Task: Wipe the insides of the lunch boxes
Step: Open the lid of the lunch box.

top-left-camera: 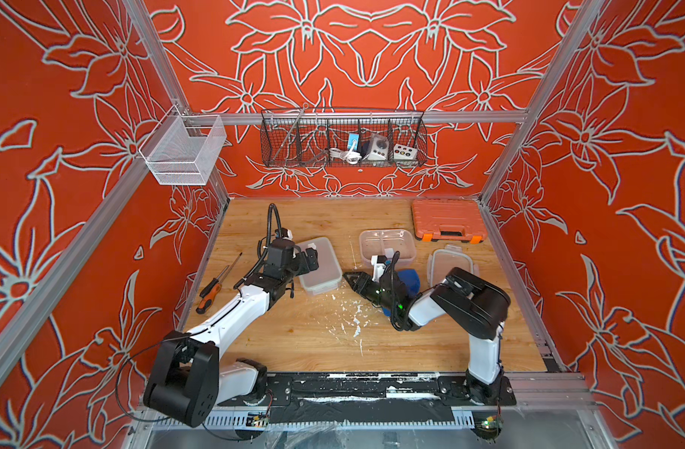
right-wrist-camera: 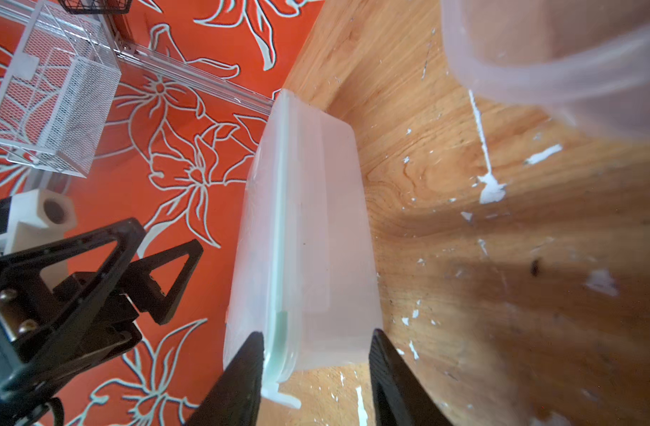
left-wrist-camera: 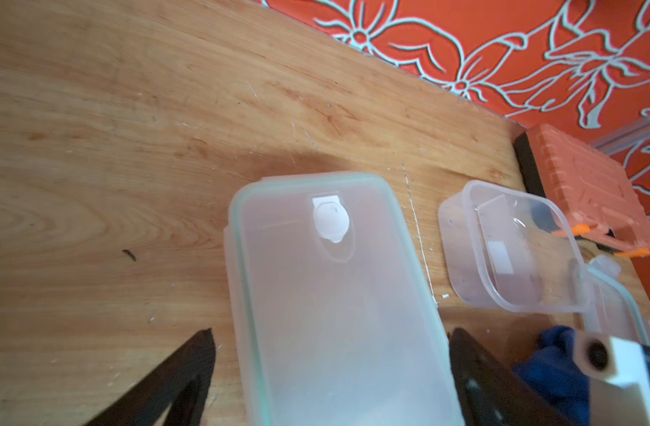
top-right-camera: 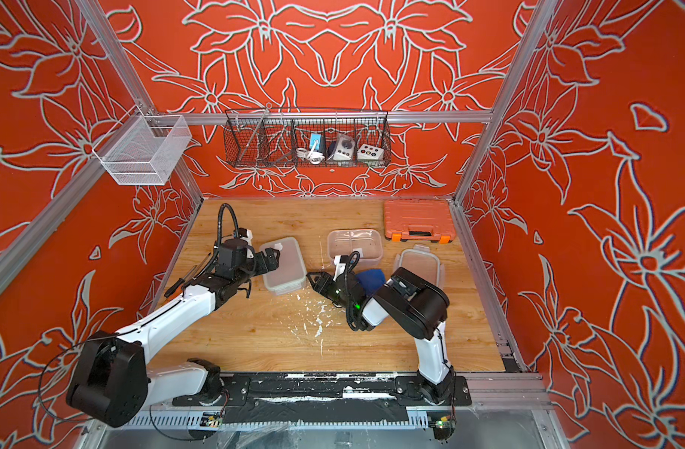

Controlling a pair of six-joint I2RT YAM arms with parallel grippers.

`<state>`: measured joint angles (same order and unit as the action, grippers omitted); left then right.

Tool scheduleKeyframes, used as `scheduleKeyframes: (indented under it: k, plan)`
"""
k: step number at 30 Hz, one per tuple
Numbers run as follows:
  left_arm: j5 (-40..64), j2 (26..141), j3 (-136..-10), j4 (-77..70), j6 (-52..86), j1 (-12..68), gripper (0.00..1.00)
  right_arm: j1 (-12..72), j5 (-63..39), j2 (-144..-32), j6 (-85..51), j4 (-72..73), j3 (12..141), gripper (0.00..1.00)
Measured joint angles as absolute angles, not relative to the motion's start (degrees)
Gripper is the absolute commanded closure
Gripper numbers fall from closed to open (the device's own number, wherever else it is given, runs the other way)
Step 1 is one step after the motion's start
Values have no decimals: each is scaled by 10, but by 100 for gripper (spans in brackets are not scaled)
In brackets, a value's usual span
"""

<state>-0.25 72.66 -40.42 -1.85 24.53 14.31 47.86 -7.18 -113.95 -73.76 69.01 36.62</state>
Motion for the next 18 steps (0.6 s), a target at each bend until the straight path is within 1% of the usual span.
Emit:
scheduleKeyframes:
  k: [4, 8, 11, 18]
  plan:
    - [45, 771, -409, -27, 222, 143, 9, 479, -64, -1183, -775, 737, 376, 51]
    - [71, 794, -417, -41, 206, 147, 12, 479, -56, -1193, -799, 761, 381, 50]
    - [79, 812, -424, -57, 198, 151, 15, 479, -51, -1197, -813, 773, 394, 49]
    - [75, 825, -414, -103, 196, 166, 18, 479, -37, -1197, -849, 787, 405, 47]
